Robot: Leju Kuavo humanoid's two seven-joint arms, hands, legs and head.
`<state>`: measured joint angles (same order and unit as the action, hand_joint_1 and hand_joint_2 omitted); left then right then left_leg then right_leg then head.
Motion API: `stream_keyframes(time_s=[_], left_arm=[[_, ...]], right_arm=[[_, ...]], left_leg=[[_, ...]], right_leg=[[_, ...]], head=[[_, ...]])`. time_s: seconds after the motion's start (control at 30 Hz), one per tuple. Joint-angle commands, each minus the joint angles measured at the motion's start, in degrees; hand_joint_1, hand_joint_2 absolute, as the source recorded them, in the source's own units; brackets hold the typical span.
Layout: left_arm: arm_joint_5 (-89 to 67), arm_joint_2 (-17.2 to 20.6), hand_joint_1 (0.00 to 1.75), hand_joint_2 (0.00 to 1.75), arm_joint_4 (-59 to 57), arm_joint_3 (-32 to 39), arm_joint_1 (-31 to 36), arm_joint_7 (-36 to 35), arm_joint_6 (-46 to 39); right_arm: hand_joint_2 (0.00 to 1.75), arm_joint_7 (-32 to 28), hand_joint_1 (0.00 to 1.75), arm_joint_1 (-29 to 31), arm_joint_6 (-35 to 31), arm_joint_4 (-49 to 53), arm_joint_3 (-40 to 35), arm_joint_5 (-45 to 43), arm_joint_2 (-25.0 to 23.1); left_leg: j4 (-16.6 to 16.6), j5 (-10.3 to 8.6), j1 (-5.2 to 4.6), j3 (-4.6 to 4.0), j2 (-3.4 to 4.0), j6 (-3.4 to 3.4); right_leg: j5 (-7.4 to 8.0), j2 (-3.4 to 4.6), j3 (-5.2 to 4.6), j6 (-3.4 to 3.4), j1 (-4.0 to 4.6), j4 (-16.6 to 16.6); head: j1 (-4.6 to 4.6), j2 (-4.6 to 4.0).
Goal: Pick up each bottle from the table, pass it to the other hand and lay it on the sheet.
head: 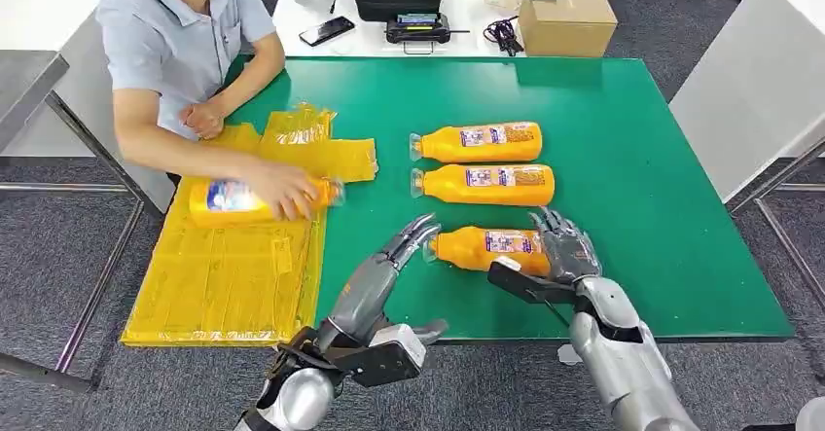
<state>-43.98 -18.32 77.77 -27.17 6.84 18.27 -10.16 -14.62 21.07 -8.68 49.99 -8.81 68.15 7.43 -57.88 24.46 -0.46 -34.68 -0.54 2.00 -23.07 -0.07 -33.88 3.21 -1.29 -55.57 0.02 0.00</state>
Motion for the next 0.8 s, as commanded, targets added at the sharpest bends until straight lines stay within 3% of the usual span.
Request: stream_keyframes(time_s=[0.03,0.4,0.43,0.47,0.5,0.8], left_arm=[[0.60,-1.10,0.00,1.75,-4.36,-2.86,0.52,0.30,0.54],[1.19,-1.05,0.00,1.75,-4.70,-2.99,0.84,0.62,0.64],[1.53,-1.05,0.00,1.75,-4.99,-3.11,1.00,0.86,0.71],[1.89,-1.13,0.00,1.75,-5.41,-3.34,1.35,1.19,0.81],[2.07,-1.21,0.00,1.75,-5.63,-3.42,1.52,1.30,0.78],[3.86,-1.36,0.00,1.75,-7.63,-4.77,3.06,2.25,0.84]], right_arm=[[1.75,-0.69,0.00,7.06,1.72,-13.20,-0.87,-1.00,-0.93],[1.75,-1.07,0.00,7.79,3.51,-15.90,-1.42,-2.04,-0.23],[1.75,-1.63,0.61,8.06,5.41,-17.41,-1.43,-3.29,0.39],[1.75,-2.60,1.66,8.07,6.55,-18.95,-2.12,-3.77,1.99],[1.75,-3.30,1.75,8.02,6.89,-19.86,-2.37,-4.19,2.83],[1.75,-10.81,1.75,5.45,13.80,-22.06,-1.45,-13.22,7.34]], left_leg=[[0.02,0.08,0.07,0.20,0.12,-0.10],[0.02,0.07,0.08,0.28,0.04,-0.11],[0.01,0.11,0.12,0.35,0.02,-0.15],[0.02,0.06,0.07,0.25,0.03,-0.10],[0.03,0.06,0.09,0.30,-0.06,-0.10],[0.03,0.04,0.15,0.70,-0.37,-0.03]], right_leg=[[-0.03,0.09,0.20,-0.12,0.08,0.06],[-0.06,-0.01,0.28,-0.14,0.09,0.07],[-0.08,-0.03,0.38,-0.18,0.13,0.09],[-0.04,-0.01,0.26,-0.12,0.08,0.08],[-0.06,-0.10,0.35,-0.13,0.10,0.11],[-0.04,-0.39,0.88,-0.13,0.17,0.30]], head=[[0.00,0.00],[0.02,0.00],[0.00,0.00],[0.00,0.00],[0.02,0.00],[0.00,0.00]])
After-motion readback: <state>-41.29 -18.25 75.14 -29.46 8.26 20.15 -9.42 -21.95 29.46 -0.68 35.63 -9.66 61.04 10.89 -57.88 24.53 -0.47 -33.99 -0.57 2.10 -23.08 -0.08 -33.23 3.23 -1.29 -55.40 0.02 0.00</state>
